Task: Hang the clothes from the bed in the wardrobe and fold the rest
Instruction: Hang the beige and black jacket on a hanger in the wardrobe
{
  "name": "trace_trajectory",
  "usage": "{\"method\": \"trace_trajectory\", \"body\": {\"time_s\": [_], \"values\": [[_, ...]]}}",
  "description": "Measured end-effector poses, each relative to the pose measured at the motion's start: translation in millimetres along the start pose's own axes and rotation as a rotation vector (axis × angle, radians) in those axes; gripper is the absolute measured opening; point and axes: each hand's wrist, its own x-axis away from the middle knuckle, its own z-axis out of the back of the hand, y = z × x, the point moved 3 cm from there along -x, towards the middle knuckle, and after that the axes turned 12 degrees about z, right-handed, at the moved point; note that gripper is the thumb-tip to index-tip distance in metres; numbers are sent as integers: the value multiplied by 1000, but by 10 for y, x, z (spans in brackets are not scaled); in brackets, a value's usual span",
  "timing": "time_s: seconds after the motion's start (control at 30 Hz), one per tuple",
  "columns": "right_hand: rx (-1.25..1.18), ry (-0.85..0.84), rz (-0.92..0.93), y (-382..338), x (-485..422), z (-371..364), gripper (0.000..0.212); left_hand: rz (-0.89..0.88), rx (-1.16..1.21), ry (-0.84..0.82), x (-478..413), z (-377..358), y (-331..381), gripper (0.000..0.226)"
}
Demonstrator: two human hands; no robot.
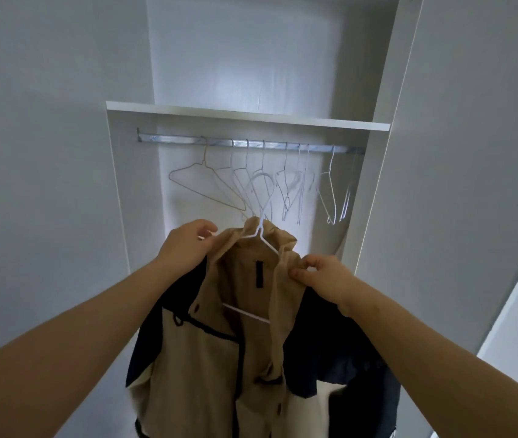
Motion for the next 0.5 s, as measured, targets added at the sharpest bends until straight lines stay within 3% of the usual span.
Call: {"method": "trace_trajectory", "body": {"time_s": [0.13, 0.33, 0.5], "values": [[-146, -40, -100, 5, -201, -196, 11, 171, 111, 62, -61, 70, -235, 12], [-248, -128, -167, -201, -757, -600, 8, 329, 228, 127, -432, 274, -457, 29], [-356, -125, -177, -451, -1418, -969, 20, 347, 308, 155, -957, 441, -668, 30]]}}
